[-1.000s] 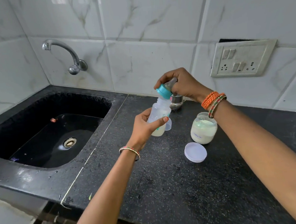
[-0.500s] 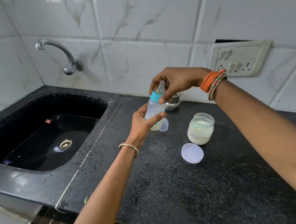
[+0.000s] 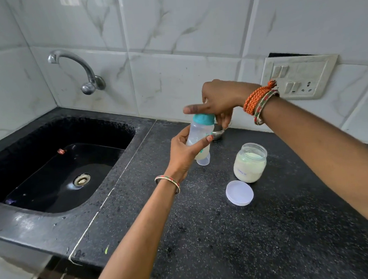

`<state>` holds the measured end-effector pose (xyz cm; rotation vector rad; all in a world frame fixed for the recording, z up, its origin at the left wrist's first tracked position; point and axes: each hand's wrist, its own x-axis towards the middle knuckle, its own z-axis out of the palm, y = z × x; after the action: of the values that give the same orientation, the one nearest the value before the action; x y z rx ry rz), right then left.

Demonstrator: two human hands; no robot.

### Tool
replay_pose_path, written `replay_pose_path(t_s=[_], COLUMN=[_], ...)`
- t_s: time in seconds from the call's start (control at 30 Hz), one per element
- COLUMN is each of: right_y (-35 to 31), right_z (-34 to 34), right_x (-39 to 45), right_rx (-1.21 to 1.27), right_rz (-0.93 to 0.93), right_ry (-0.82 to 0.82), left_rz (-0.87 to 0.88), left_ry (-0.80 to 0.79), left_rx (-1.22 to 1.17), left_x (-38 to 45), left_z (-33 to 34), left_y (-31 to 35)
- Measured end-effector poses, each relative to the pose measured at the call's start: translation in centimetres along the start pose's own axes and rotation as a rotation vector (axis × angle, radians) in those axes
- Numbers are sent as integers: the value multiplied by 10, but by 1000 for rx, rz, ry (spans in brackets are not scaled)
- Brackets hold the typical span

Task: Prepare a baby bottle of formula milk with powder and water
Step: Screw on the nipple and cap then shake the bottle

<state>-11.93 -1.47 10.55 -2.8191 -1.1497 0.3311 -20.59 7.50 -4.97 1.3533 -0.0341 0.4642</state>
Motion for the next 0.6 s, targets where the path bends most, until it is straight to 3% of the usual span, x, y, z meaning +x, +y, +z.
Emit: replay_pose_path(t_s=[0.1, 0.23, 0.3, 0.37, 0.47, 0.53, 0.6], right_y=[2, 6, 12, 12, 4, 3, 2], right_z=[-9, -26, -23, -14, -4, -8, -18], right_x=[-5, -19, -21, -18, -13, -11, -13], right_rx=[36, 1, 105, 209, 39, -16, 109], right_rz=[75, -207, -247, -224, -94, -33, -87], right_ry=[-43, -169, -223, -118, 143, 112, -39], left_rz=[-6, -10, -7, -1, 16, 20, 13], left_ry=[-29, -36, -39, -30, -26, -41, -59], left_rx=[21, 15, -5, -30, -44, -27, -14], left_x=[0, -1, 0, 2, 3, 2, 0], left_z=[2, 2, 3, 4, 5, 4, 1], left_y=[0, -1, 3, 6, 9, 9, 6])
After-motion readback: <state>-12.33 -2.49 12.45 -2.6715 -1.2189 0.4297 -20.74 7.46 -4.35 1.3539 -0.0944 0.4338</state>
